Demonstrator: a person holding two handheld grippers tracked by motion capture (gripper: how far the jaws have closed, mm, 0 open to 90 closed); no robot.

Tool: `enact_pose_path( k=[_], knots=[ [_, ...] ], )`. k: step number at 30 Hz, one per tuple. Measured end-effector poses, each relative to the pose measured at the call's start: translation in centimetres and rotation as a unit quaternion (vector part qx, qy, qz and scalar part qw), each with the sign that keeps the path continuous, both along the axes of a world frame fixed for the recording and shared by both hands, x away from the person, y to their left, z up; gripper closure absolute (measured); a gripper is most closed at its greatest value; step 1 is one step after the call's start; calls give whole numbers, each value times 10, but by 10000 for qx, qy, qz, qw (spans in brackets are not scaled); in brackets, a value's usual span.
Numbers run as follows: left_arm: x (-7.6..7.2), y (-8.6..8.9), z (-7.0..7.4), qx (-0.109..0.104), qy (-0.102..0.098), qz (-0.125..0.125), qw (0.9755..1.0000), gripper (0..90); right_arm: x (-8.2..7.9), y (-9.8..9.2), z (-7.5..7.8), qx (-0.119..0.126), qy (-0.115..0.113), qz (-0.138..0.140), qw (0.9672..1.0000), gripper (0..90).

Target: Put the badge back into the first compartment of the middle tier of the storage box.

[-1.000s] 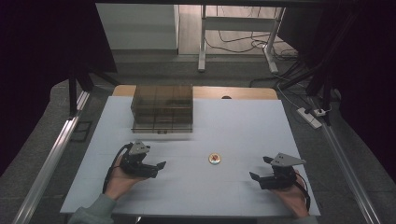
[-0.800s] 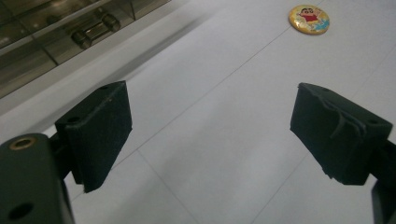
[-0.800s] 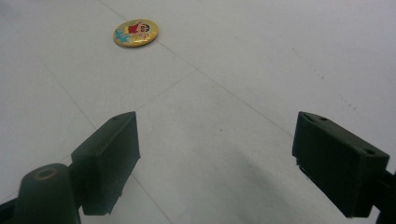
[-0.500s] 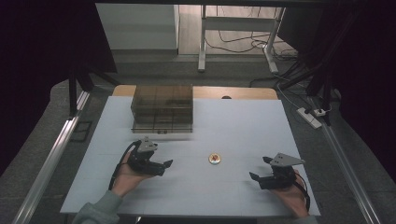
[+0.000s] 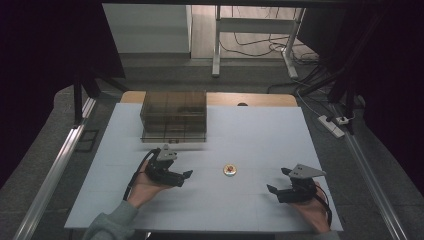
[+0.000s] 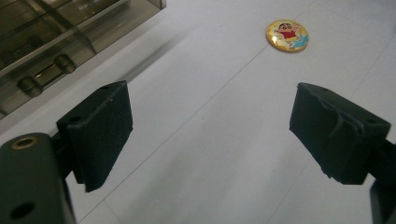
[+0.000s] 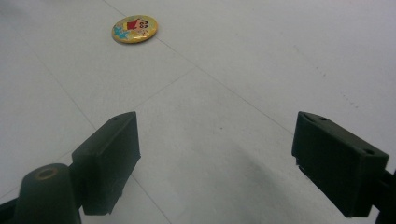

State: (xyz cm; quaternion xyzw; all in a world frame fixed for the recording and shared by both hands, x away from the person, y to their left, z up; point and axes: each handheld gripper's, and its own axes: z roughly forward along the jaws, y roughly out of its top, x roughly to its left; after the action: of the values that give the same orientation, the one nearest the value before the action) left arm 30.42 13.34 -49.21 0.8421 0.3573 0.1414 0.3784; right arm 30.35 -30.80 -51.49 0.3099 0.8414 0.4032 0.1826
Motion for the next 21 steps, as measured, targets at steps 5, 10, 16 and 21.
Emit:
enact_pose_path(
  k=[5, 10, 16, 21],
  knots=[
    [4, -5, 2, -75, 47, -69, 9999, 135, -1, -1, 1, 34, -43, -45, 10000, 149],
    [11, -9, 6, -90, 50, -64, 9999, 135, -2, -3, 2, 167, -54, -41, 9998, 149],
    [14, -19, 14, -71, 28, -246, 9997, 136, -1, -5, 3, 238, -46, -2, 9997, 149],
    [14, -32, 17, 99, 1, -498, 9987, 136, -3, -4, 3, 254, -69, -19, 9997, 150]
  ],
)
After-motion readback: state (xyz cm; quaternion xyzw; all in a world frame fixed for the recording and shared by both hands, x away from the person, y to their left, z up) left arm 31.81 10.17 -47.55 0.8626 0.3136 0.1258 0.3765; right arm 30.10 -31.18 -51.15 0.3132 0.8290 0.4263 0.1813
